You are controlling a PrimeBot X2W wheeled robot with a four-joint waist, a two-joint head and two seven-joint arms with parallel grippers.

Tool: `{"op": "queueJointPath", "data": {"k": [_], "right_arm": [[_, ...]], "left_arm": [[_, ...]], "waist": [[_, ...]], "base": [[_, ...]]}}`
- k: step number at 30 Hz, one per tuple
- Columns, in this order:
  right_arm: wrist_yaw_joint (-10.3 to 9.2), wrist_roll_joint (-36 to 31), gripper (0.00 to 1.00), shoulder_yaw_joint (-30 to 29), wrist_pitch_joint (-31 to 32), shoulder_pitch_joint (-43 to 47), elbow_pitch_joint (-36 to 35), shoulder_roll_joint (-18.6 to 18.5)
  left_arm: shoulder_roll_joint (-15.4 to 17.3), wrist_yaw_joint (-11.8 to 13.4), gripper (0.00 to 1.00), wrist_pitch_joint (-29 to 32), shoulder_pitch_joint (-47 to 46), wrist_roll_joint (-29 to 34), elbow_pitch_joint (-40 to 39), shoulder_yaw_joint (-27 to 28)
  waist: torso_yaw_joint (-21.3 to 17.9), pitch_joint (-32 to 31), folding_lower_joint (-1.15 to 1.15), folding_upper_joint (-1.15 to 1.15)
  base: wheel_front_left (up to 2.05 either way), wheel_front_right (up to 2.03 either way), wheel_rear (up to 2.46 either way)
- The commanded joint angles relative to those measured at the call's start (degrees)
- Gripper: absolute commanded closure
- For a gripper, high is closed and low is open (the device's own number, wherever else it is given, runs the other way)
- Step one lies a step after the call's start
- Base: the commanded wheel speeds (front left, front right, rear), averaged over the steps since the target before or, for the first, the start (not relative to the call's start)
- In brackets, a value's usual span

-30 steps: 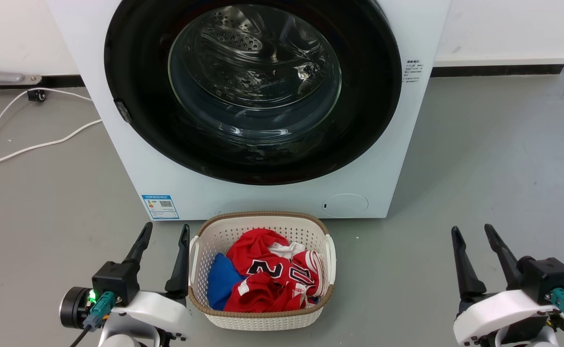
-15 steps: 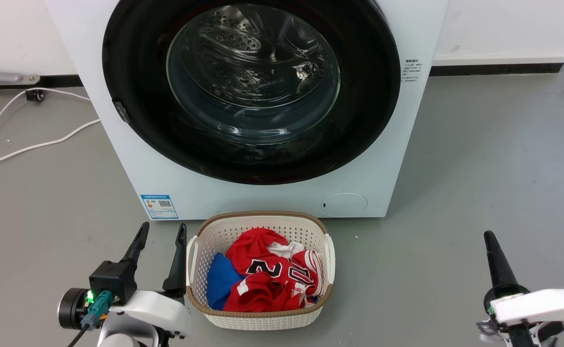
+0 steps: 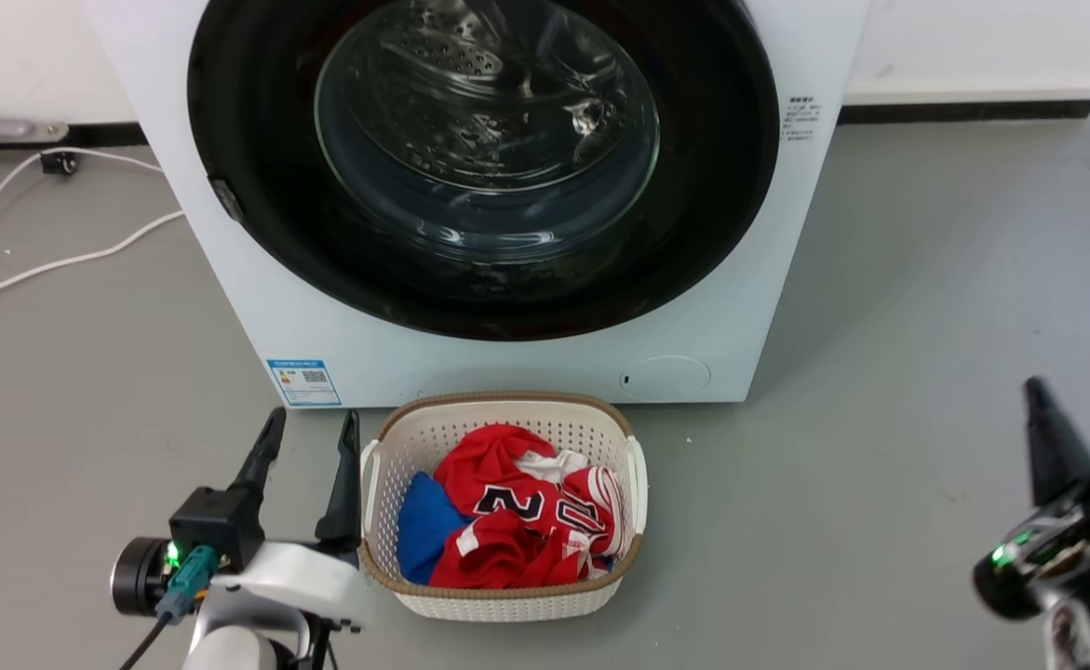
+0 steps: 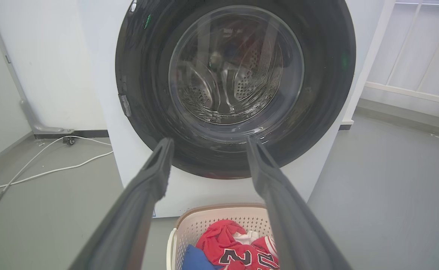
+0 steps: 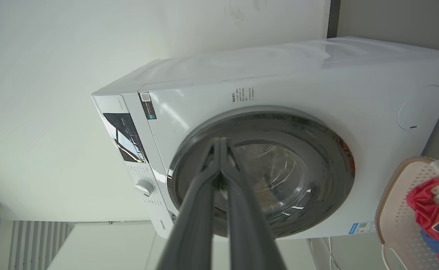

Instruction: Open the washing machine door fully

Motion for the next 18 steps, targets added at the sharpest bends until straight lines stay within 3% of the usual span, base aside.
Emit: {"op": "queueJointPath", "data": {"k": [1,8,18], "right_arm": [[0.02,1.56,1.0,-0.48,0.73,-2.31,1.38,-1.25],[0.02,6.75,1.0,0.07,3.91,-14.79,11.47,-12.07],[0.02,6.46,1.0,11.62,12.73,-33.53,21.77,-26.84]], "left_arm": [[-0.31,-0.08,0.0,-0.14,-1.05,0.27,-0.3,-0.02],[-1.07,-0.37,0.0,-0.14,-3.2,0.55,-1.55,-0.14],[-1.69,-1.03,0.0,-0.14,-7.42,2.2,-4.04,-0.88]], "waist": [[0.09,0.66,0.0,0.0],[0.65,4.39,0.0,0.0],[2.89,11.34,0.0,0.0]], "base": [[0.0,0.0,0.0],[0.0,0.0,0.0],[0.0,0.0,0.0]]}}
